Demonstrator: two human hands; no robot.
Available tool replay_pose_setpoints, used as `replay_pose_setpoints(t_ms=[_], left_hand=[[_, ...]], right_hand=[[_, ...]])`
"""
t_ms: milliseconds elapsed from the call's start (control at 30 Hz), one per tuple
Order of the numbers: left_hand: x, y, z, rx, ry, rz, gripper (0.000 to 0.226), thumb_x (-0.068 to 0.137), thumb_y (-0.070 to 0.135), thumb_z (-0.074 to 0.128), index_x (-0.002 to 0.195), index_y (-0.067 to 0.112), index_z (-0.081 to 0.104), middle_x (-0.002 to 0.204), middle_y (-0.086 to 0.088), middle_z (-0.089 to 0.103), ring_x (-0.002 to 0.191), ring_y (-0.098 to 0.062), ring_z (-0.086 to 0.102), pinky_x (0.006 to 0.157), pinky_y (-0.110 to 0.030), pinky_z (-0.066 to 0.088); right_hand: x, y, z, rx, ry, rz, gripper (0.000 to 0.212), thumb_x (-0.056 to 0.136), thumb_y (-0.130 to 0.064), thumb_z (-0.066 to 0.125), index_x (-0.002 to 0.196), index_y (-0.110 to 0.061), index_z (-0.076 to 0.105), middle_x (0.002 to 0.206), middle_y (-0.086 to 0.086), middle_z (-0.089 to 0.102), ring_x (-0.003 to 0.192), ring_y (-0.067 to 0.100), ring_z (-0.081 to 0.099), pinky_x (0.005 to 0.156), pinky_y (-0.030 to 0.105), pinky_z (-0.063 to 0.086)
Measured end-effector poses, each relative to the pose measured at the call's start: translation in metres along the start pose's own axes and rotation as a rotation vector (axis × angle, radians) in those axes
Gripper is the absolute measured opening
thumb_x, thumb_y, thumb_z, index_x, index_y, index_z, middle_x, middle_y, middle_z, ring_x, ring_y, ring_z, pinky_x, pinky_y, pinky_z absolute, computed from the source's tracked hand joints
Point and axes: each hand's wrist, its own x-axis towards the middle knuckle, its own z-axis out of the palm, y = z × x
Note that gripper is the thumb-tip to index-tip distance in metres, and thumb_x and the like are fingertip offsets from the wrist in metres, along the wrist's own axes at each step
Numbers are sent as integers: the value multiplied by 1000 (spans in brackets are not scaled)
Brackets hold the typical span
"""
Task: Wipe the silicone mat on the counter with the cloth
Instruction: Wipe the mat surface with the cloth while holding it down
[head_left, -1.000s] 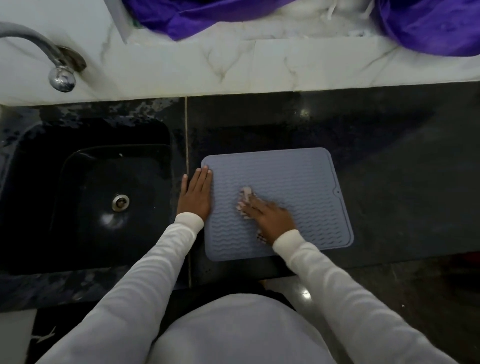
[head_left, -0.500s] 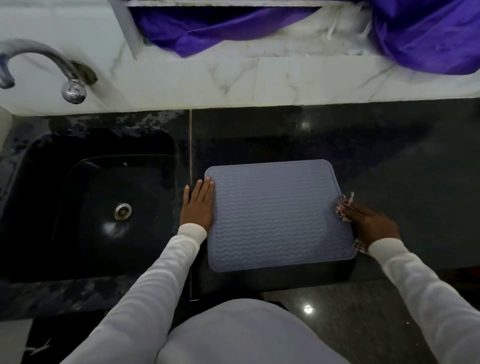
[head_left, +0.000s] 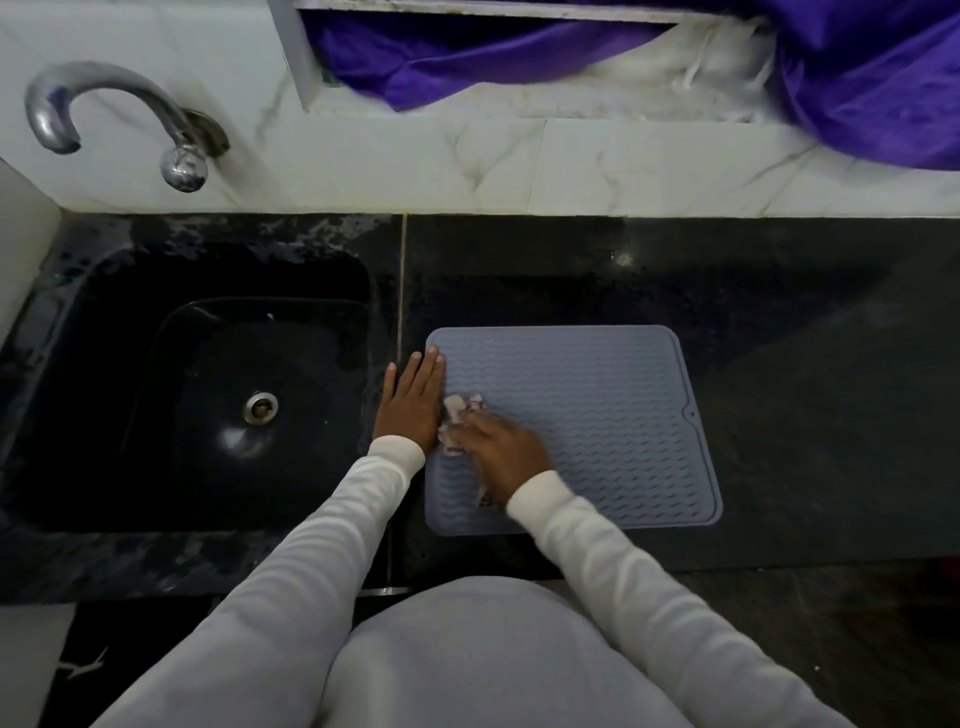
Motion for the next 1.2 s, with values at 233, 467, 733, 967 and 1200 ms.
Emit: replay_pose_setpoints(t_ms=[233, 467, 733, 967, 1200], left_hand=[[0, -2, -1, -25, 3, 29, 67, 96, 21, 37, 154, 16, 5, 162, -1, 3, 149, -22, 3, 120, -48, -4], [-2, -1, -5, 12, -5, 28, 66, 97, 21, 36, 154, 16, 4, 162, 0, 2, 149, -22, 3, 120, -48, -4], [-1, 6, -6, 68, -5, -6, 61, 100, 16, 28, 154, 15, -1, 162, -1, -3, 149, -22, 0, 120, -46, -6], [-2, 13, -3, 111, -10, -70, 62, 101, 15, 27, 153, 17, -6, 162, 1, -8, 149, -22, -2, 120, -46, -6], [0, 17, -2, 41, 0, -113, 59, 100, 11, 22, 154, 18, -2, 162, 3, -5, 149, -20, -2, 120, -43, -7]], right_hand=[[-18, 18, 11, -28, -103, 48, 84, 56, -10, 82, 132, -35, 53, 148, 0, 44, 98, 36, 63, 66, 47, 57], [-49, 66, -2, -52, -115, 86, 103, 57, -8, 81, 140, -45, 33, 160, -12, 12, 121, 30, 53, 86, 45, 54], [-127, 159, -51, -112, -88, 273, 114, 53, 1, 81, 143, -47, 30, 160, -15, 11, 125, 32, 49, 89, 48, 53], [-170, 208, -86, -123, -77, 389, 109, 57, -1, 81, 141, -49, 31, 158, -18, 17, 126, 31, 47, 89, 49, 52], [-150, 199, -86, 210, 207, 493, 41, 89, -10, 63, 116, -40, 65, 137, -10, 54, 122, 17, 55, 104, 30, 43]])
